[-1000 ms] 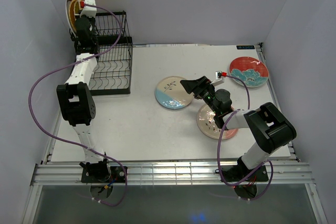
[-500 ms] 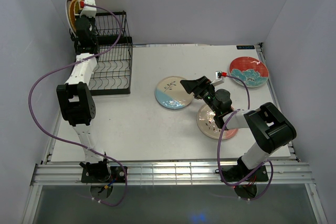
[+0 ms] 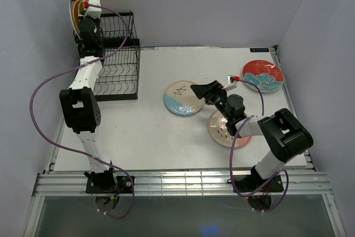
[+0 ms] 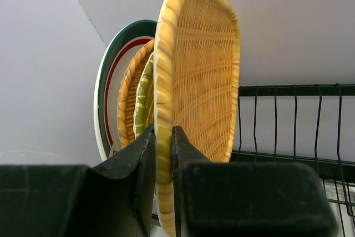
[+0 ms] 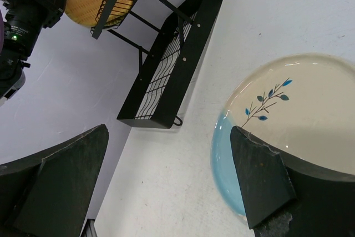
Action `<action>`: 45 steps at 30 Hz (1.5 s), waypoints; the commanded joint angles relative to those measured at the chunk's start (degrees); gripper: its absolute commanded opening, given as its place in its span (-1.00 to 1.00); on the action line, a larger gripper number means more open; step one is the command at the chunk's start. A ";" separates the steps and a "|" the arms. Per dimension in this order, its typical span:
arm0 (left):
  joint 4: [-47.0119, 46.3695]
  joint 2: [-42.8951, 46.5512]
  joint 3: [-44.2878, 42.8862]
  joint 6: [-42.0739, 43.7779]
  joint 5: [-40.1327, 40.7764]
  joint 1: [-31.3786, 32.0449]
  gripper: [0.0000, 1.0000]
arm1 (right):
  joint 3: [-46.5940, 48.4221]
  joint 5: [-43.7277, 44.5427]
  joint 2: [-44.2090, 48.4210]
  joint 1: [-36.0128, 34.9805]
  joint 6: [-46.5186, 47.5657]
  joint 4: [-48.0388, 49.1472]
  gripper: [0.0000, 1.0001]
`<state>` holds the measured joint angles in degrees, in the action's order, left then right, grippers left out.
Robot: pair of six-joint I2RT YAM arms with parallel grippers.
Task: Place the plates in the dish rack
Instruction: Insert the plate into the dish rack.
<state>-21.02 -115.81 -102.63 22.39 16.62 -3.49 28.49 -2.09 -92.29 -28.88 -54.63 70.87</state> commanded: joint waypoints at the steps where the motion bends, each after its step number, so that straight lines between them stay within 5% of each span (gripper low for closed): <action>1: -2.36 4.89 -0.12 -0.77 -0.72 -0.21 -0.50 | 0.07 0.59 1.76 0.32 0.75 3.04 0.92; 13: -2.36 5.68 1.29 -2.44 -1.33 -0.29 -0.21 | 0.16 0.86 1.85 0.32 0.93 2.96 0.92; 34: -0.43 14.38 5.68 -8.85 -0.71 -0.21 0.66 | 1.22 0.42 1.15 0.50 2.25 1.64 0.91; 45: -0.08 29.13 22.89 -17.64 -2.20 5.83 0.80 | 0.52 0.59 3.61 0.50 5.24 0.06 0.80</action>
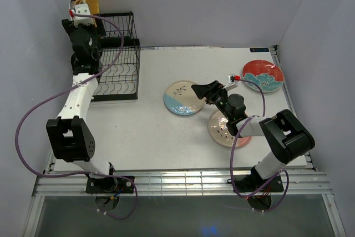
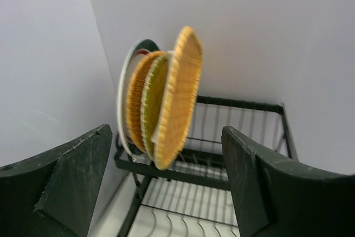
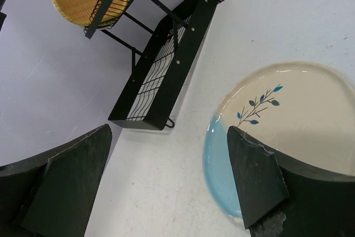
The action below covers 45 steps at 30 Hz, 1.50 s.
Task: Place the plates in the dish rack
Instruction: Insert the plate into the dish rack, then pick up the plate from the corner of the board.
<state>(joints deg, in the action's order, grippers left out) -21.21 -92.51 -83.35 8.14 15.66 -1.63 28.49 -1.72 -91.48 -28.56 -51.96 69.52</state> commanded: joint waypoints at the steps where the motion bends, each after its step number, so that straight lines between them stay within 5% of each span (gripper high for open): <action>1: 0.12 6.72 4.59 -3.48 -1.07 4.87 0.82 | 0.25 0.48 3.06 0.25 2.66 1.41 0.80; 13: 1.35 12.00 16.19 -11.64 -2.91 15.86 0.96 | -2.30 3.28 9.12 0.17 7.40 -0.96 0.80; 25: -4.88 9.45 28.85 -21.05 -9.24 23.07 0.96 | -2.30 11.02 19.49 0.17 17.06 -14.40 0.80; 36: -7.79 10.07 36.24 -22.03 -13.46 24.13 0.96 | 0.95 27.36 26.35 0.17 21.03 -31.71 0.80; 45: -9.55 10.77 39.14 -21.85 -11.36 24.30 0.96 | 6.57 30.80 22.41 0.08 19.63 -39.53 0.80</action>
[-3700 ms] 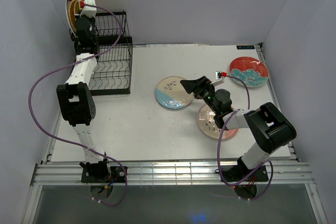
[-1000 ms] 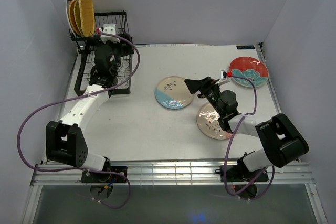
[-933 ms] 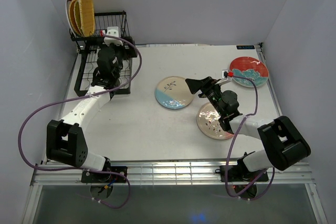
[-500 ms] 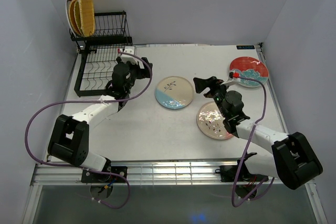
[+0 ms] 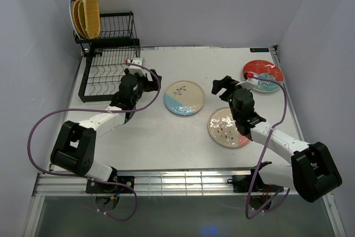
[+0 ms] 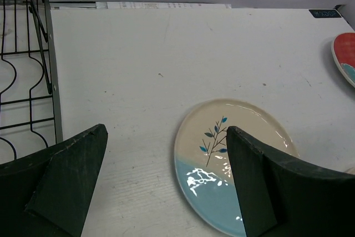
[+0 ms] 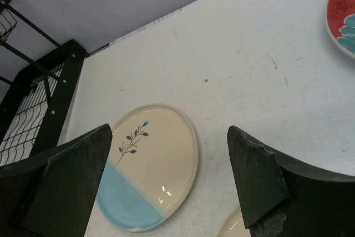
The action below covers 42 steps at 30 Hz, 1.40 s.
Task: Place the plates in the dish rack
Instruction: Pick up the plate from the corner of the board.
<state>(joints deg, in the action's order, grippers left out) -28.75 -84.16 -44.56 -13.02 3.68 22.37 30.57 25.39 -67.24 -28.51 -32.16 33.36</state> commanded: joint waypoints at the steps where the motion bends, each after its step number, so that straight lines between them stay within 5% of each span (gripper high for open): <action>1: -2.10 2.42 0.52 -0.78 0.97 0.31 0.96 | 5.28 4.40 -2.45 0.12 -0.88 -4.70 0.80; 7: -2.54 1.72 0.96 -0.78 -0.61 0.31 0.96 | 13.19 14.06 -6.93 0.03 -8.78 -21.92 0.80; 13: -2.54 1.19 0.70 -0.26 -0.17 0.39 0.96 | 16.28 21.28 -8.52 0.03 -8.63 -28.18 0.80; 22: -2.71 1.02 0.70 0.62 -0.78 0.31 0.96 | 18.47 17.85 -12.29 0.12 6.32 -25.36 0.80; 36: -2.71 1.19 0.96 0.62 -2.72 0.39 0.96 | 35.42 24.36 -29.43 0.12 13.35 -44.51 0.84; 42: -2.71 1.19 0.87 1.24 -2.28 0.31 0.96 | 31.05 10.92 -27.33 0.04 20.12 -35.04 0.89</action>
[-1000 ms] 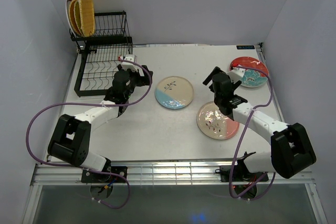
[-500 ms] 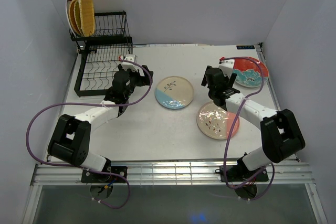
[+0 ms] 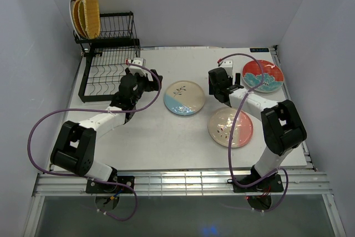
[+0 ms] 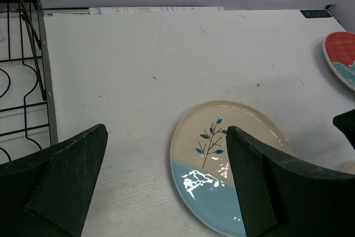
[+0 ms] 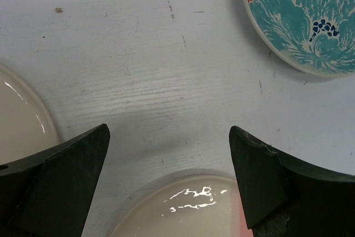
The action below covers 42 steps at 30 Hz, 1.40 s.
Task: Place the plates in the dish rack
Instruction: Pick up the plate from the corner of the board.
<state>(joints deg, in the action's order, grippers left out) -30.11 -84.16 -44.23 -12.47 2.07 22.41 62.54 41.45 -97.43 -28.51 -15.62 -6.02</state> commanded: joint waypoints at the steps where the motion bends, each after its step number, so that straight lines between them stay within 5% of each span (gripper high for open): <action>1: -1.36 1.10 0.55 0.61 -0.75 0.35 0.96 | -1.37 -4.54 3.29 -0.14 3.14 4.53 0.87; 11: -1.36 0.66 0.37 1.66 -0.75 0.26 0.96 | 10.91 13.30 -6.98 2.40 4.63 -5.05 0.82; 25: -0.92 -1.88 -0.33 0.96 -6.54 0.35 0.96 | 31.74 14.44 -28.76 14.09 18.60 -7.16 0.92; 42: -0.48 -0.92 -0.07 0.87 -7.43 0.35 0.96 | 45.99 17.17 -41.78 14.89 20.36 -11.64 0.92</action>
<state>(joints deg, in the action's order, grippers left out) -30.41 -86.80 -44.23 -11.44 -4.19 22.48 104.99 56.55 -136.40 -13.41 4.34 -16.60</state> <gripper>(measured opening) 0.979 0.992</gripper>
